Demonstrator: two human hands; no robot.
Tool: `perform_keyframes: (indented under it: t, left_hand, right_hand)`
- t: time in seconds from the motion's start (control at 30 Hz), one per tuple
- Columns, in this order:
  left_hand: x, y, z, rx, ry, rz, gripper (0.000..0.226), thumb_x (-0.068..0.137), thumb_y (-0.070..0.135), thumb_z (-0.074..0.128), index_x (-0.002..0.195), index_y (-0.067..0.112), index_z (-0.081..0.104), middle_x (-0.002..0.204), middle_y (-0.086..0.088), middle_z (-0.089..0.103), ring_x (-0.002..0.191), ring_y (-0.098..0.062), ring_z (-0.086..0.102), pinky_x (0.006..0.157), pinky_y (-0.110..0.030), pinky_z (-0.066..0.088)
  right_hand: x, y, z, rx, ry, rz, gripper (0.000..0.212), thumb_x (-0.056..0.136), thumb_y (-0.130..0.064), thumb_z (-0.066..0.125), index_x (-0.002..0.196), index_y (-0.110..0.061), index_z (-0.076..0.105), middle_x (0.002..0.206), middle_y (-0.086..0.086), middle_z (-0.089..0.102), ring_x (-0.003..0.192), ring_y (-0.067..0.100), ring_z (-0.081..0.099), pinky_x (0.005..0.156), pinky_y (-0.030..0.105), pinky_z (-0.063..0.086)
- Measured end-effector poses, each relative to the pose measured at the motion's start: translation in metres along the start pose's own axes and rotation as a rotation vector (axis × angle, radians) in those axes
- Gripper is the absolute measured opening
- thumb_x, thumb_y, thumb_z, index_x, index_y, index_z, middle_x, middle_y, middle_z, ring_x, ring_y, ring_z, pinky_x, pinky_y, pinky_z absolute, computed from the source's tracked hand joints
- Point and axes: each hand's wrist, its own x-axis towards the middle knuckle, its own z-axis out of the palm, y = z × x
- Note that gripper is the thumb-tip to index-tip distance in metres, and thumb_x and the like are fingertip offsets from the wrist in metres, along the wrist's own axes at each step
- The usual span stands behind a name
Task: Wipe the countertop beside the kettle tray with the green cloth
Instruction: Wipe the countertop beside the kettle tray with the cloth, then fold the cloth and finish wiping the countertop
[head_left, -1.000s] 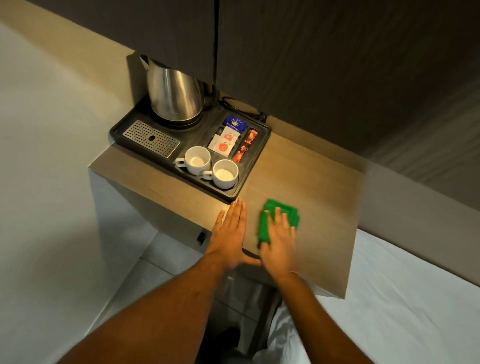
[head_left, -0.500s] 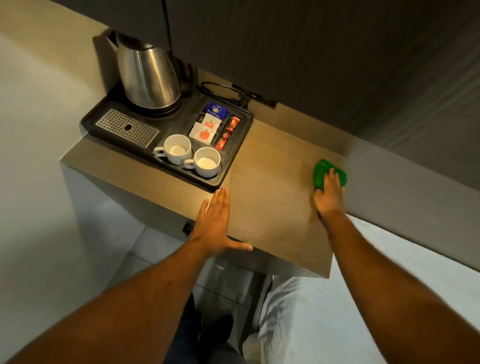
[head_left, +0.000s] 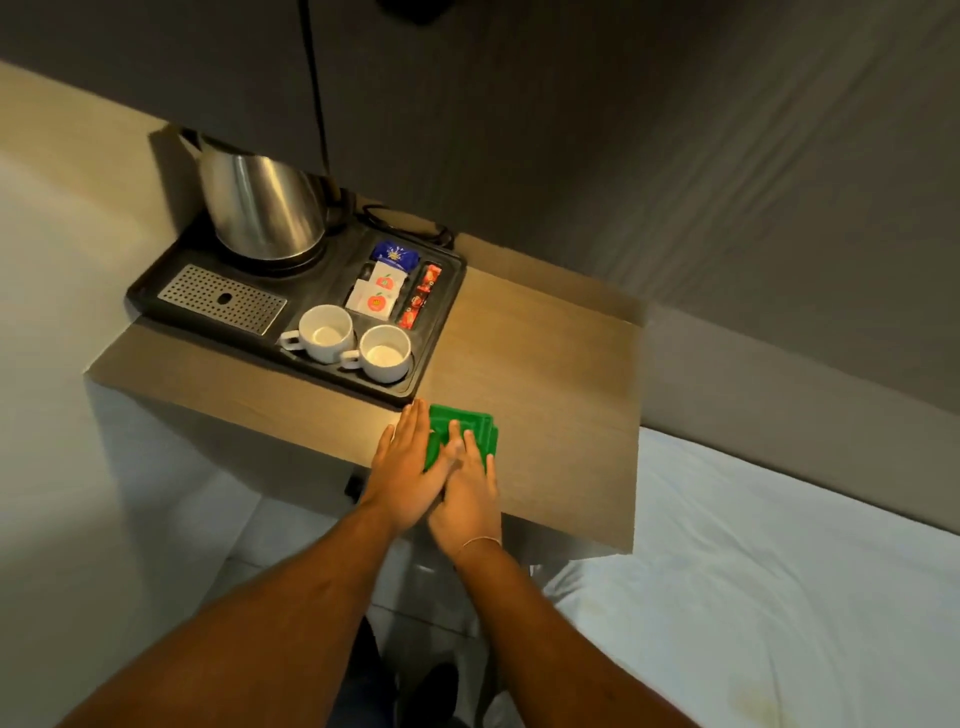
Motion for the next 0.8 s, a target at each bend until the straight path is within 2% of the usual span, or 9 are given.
perform_keyframes:
  t: [0.13,0.27,0.33,0.4,0.5,0.57,0.63,0.7,0.8]
  left_hand:
    - [-0.011,0.010,-0.011,-0.082,0.064,-0.017,0.077,0.108,0.058,0.030,0.169,0.017,0.006,0.179,-0.006,0.011,0.164,-0.016,0.002,0.131,-0.036,0.000]
    - [-0.048,0.003,-0.040,-0.051,0.330,-0.057,0.089,0.098,0.070,0.022,0.168,0.014,0.021,0.175,-0.008,0.024,0.163,-0.020,0.016,0.131,-0.039,0.010]
    - [-0.076,-0.015,-0.063,0.054,0.407,-0.044,0.089,0.098,0.071,0.025,0.166,0.012,0.028,0.173,-0.008,0.030,0.162,-0.020,0.019,0.131,-0.040,0.012]
    - [-0.112,-0.037,-0.085,0.164,0.451,-0.078,0.090,0.101,0.074,0.021,0.164,0.011,0.034,0.171,-0.007,0.035,0.161,-0.022,0.024,0.130,-0.043,0.018]
    - [-0.192,-0.078,-0.116,0.263,0.480,-0.305,0.100,0.097,0.079,0.003,0.165,0.012,0.032,0.172,-0.007,0.032,0.161,-0.024,0.025,0.130,-0.041,0.015]
    - [-0.262,-0.101,-0.128,0.314,0.510,-0.476,0.107,0.090,0.083,-0.010,0.167,0.016,0.022,0.176,-0.002,0.021,0.164,-0.020,0.013,0.131,-0.035,0.003]
    - [-0.337,-0.119,-0.132,0.322,0.583,-0.621,0.113,0.083,0.085,-0.019,0.169,0.018,0.012,0.178,0.003,0.009,0.165,-0.017,0.003,0.131,-0.034,-0.004]
    - [-0.398,-0.133,-0.129,0.264,0.666,-0.769,0.112,0.081,0.084,-0.020,0.169,0.020,0.005,0.178,0.004,0.002,0.164,-0.014,-0.003,0.132,-0.035,-0.005]
    - [-0.481,-0.154,-0.115,0.090,0.896,-0.997,0.099,0.090,0.078,-0.007,0.169,0.020,0.004,0.179,0.002,0.001,0.164,-0.014,-0.003,0.133,-0.038,-0.003]
  right_hand:
    - [0.000,-0.021,-0.030,0.004,-0.026,-0.035,0.066,0.099,-0.023,0.045,0.160,-0.018,0.021,0.170,0.001,0.019,0.158,0.017,0.008,0.129,0.041,0.003]
    - [-0.012,-0.054,-0.035,0.218,-0.030,-0.166,0.055,0.101,-0.027,0.047,0.154,-0.018,0.037,0.166,0.005,0.031,0.154,0.019,0.025,0.125,0.040,0.025]
    - [-0.022,-0.076,-0.026,0.294,-0.109,-0.239,0.048,0.095,-0.026,0.052,0.143,-0.022,0.050,0.159,0.005,0.044,0.147,0.020,0.038,0.121,0.039,0.034]
    - [-0.031,-0.096,-0.008,0.342,-0.221,-0.288,0.042,0.092,-0.028,0.055,0.134,-0.029,0.056,0.149,0.005,0.054,0.138,0.024,0.050,0.114,0.043,0.042]
    - [-0.057,-0.145,0.030,0.377,-0.369,-0.340,0.050,0.093,-0.030,0.057,0.143,-0.024,0.054,0.145,0.009,0.060,0.132,0.029,0.057,0.106,0.039,0.045]
    - [-0.086,-0.180,0.060,0.357,-0.484,-0.378,0.038,0.098,-0.022,0.057,0.136,-0.021,0.059,0.135,0.015,0.066,0.124,0.035,0.062,0.099,0.041,0.048]
    - [-0.122,-0.211,0.094,0.300,-0.612,-0.438,0.029,0.101,-0.031,0.055,0.129,-0.021,0.059,0.128,0.017,0.068,0.119,0.036,0.064,0.099,0.043,0.050]
    - [-0.159,-0.236,0.122,0.241,-0.732,-0.476,0.030,0.101,-0.032,0.057,0.128,-0.018,0.055,0.127,0.017,0.067,0.113,0.031,0.064,0.100,0.040,0.048]
    - [-0.227,-0.277,0.161,0.107,-0.908,-0.586,0.036,0.100,-0.022,0.058,0.132,-0.009,0.047,0.125,0.018,0.064,0.100,0.022,0.057,0.091,0.032,0.044]
